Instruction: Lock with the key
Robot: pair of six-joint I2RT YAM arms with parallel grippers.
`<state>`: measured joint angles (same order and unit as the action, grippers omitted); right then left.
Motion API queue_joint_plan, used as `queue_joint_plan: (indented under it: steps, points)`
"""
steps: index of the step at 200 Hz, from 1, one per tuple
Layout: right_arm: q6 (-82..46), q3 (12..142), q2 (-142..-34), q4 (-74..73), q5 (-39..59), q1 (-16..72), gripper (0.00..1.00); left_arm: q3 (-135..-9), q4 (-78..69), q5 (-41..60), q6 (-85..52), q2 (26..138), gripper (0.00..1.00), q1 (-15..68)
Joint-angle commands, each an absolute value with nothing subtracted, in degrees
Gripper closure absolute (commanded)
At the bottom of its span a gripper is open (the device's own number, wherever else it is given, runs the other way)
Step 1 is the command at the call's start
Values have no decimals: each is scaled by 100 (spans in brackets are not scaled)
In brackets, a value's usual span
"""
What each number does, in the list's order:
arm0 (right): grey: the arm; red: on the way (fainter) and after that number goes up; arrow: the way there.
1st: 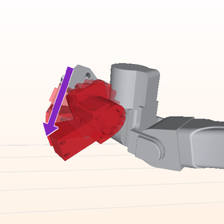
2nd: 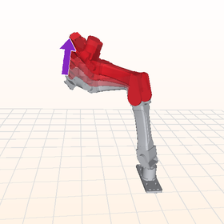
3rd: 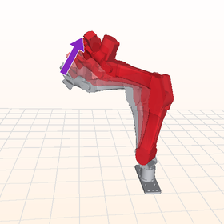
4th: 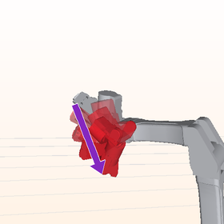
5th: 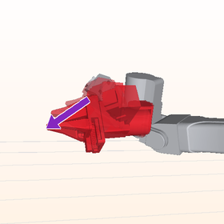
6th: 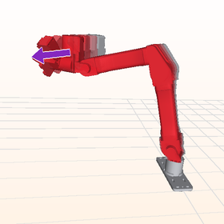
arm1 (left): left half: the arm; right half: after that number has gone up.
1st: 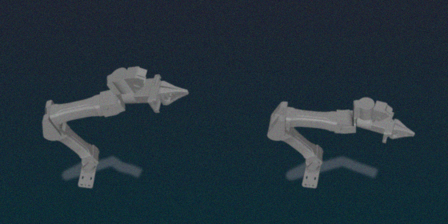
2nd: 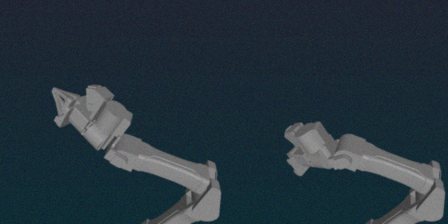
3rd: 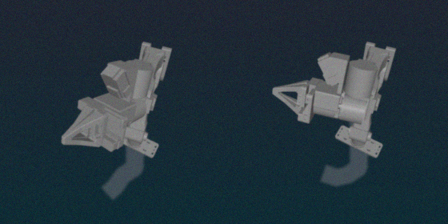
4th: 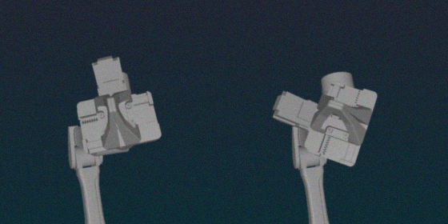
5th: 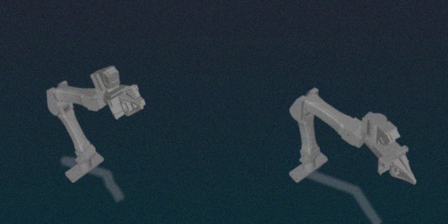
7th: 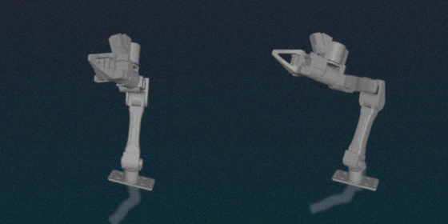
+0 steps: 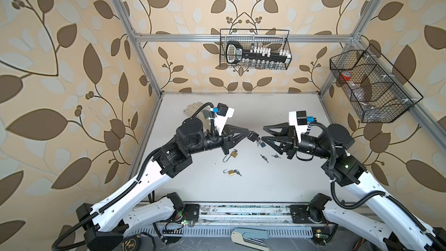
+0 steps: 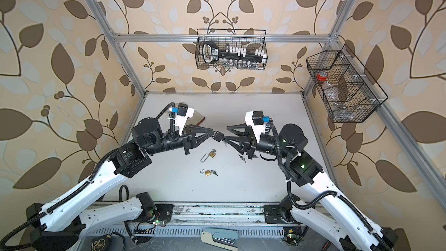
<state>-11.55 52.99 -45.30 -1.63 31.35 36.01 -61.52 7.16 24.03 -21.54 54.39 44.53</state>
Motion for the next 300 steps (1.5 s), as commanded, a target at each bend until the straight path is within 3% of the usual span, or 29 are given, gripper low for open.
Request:
queue_joint_plan:
  steps: [1,31,63,108,135,183,240,300]
  points:
    - [-527,4955,-4341,127,1875,3603,53,-6334,869,1763,-2283,5334,100,4333]
    - [-314,4685,-4299,165,1292,3601,49,-6220,732,2043,-2851,5358,100,3816]
    - [-205,4324,-4289,-258,1424,3601,46,-6031,439,2280,-3461,5370,100,3409]
    - [-152,4213,-4660,-819,1441,3804,46,-5792,214,2056,-4032,5244,100,3393]
    - [51,4098,-4915,-1245,719,4389,45,-5563,23,1898,-4372,5078,100,3392]
    - [142,3218,-5103,-3494,286,4676,42,-5224,48,1393,-4746,4642,100,3396]
    - [101,3302,-5741,-4060,712,4725,41,-4891,-275,1269,-5373,4438,100,3400]
    - [138,3583,-6391,-4292,144,4952,39,-4943,-336,1322,-5390,4483,100,3400]
